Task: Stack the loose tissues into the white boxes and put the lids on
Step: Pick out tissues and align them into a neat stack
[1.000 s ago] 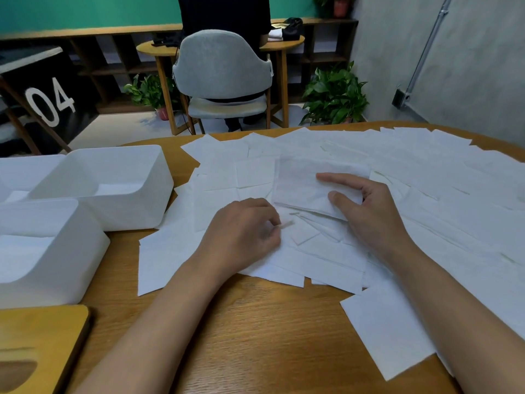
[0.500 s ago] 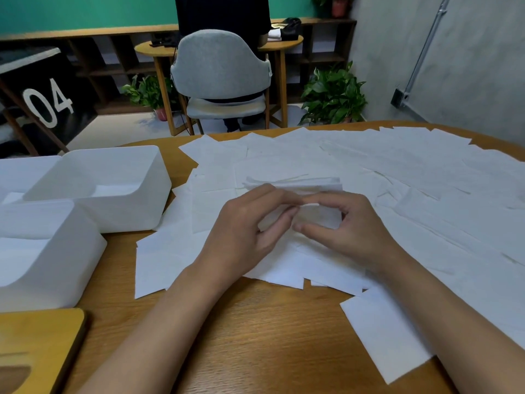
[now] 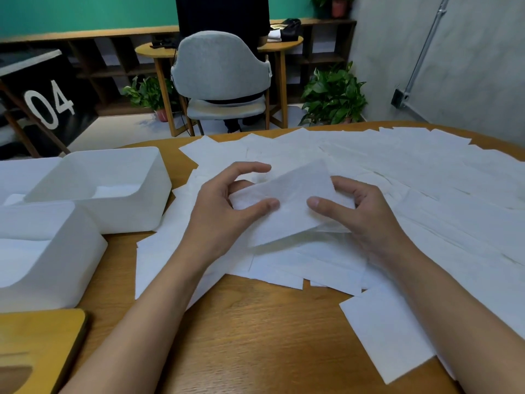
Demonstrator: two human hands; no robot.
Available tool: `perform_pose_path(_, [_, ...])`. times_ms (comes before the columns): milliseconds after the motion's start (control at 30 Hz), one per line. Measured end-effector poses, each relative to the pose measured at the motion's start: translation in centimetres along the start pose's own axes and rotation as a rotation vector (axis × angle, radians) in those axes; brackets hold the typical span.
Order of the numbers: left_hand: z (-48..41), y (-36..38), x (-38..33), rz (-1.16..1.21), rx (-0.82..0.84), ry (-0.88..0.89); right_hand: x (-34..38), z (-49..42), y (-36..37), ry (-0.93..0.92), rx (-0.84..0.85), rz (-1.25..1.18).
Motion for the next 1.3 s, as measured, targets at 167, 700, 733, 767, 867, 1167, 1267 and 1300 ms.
perform_pose_path(167, [0.2,0.9,0.3,-0.015,0.074,-0.01,0.2,0.2,1.4,-0.035,0.085,0.081])
perform_pose_path(700, [0.6,1.6,1.9,0.106,0.052,-0.177,0.5,-0.1,0.4,-0.094,0.027,0.003])
perform_pose_path(733, [0.6,1.3,1.6,0.089,0.025,-0.151,0.6,0.0,0.5,-0.099,0.045,0.027])
perform_pose_path(767, [0.5,1.1,1.6,0.08,-0.005,-0.135,0.7,0.0,0.7,-0.114,0.064,0.066])
perform_pose_path(867, [0.4,0.4,2.0,0.061,-0.111,-0.107,0.6,0.0,0.7,-0.117,0.056,0.12])
perform_pose_path(1167, [1.8,6.2,1.7,-0.402,0.375,0.211,-0.9,-0.7,-2.0,-0.05,-0.171,0.147])
perform_pose_path(1267, [1.9,6.8,2.3,-0.365,0.404,0.158,-0.8,-0.6,-1.9,-0.053,-0.175,0.156])
perform_pose_path(1300, [2.0,6.9,2.2,-0.354,0.404,0.16,-0.8,-0.6,-1.9,-0.056,-0.174,0.155])
Point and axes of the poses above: each hand's wrist, its own z-axis away from the middle knuckle, its own y-axis out of the palm, x = y × z, the point moved 10 cm from there along -z, towards the middle knuckle, and after that the axes turned 3 degrees about z, right-handed, at the moved point
